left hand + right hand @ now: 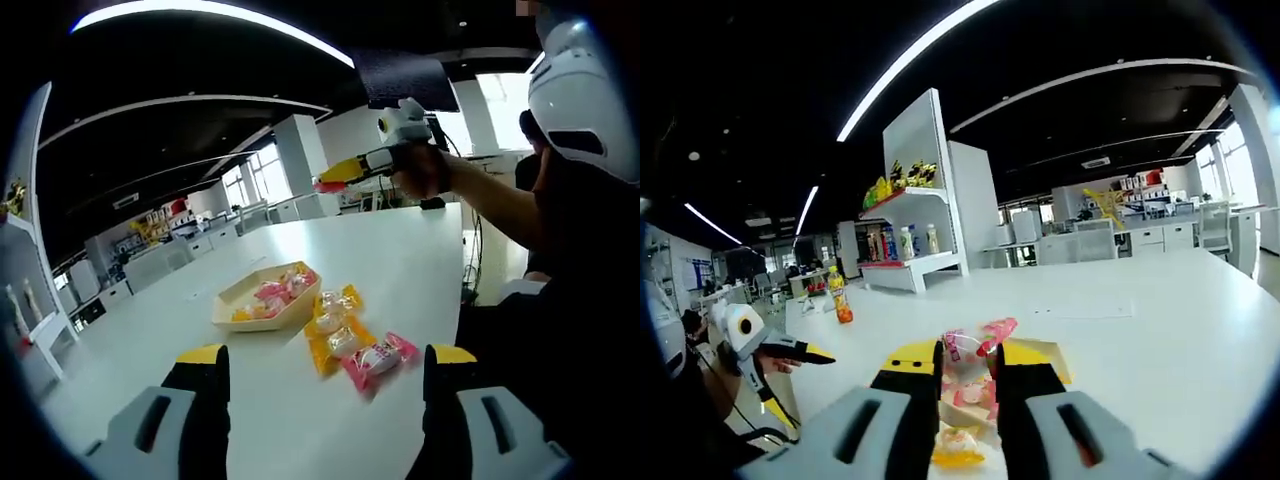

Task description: Pick up the marshmallows scattered on the table and place them into the bowl on the table

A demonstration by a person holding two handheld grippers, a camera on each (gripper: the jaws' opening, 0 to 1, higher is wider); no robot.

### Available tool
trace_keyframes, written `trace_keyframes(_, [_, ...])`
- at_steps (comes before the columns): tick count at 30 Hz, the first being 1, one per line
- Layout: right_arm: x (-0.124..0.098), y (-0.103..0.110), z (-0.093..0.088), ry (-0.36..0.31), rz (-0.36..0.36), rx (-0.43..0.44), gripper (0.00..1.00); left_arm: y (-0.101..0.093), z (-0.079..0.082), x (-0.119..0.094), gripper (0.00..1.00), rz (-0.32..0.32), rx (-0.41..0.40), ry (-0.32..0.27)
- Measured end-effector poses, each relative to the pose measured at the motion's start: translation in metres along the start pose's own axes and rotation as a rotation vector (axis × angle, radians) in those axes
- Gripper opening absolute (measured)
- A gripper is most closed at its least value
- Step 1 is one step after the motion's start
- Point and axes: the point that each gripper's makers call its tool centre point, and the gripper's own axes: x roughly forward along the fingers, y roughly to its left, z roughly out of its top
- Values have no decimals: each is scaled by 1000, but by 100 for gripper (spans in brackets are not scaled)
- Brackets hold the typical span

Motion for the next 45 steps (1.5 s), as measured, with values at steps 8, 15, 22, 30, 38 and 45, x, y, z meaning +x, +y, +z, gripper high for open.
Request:
trace_keyframes(8, [35,-7,5,0,-11,-31,19,4,-3,-3,78,7,-1,5])
trace_keyframes(15, [60,-8,-1,17,6,-13,19,8,-5,-5,78,11,-1,6])
trace_keyframes(22, [77,3,-21,52,33,7,19,11,-6,-4,78,12,-1,10])
trace_keyframes(30, [85,1,-46,97,30,25,19,15,-9,-1,77,11,-4,21])
trace_keyframes(38, [90,0,-69,137,23,28,19,16,-9,3,77,4,-2,27])
trace_keyframes(45, [93,0,-90,175,14,22,19,15,-12,7,75,1,-7,38])
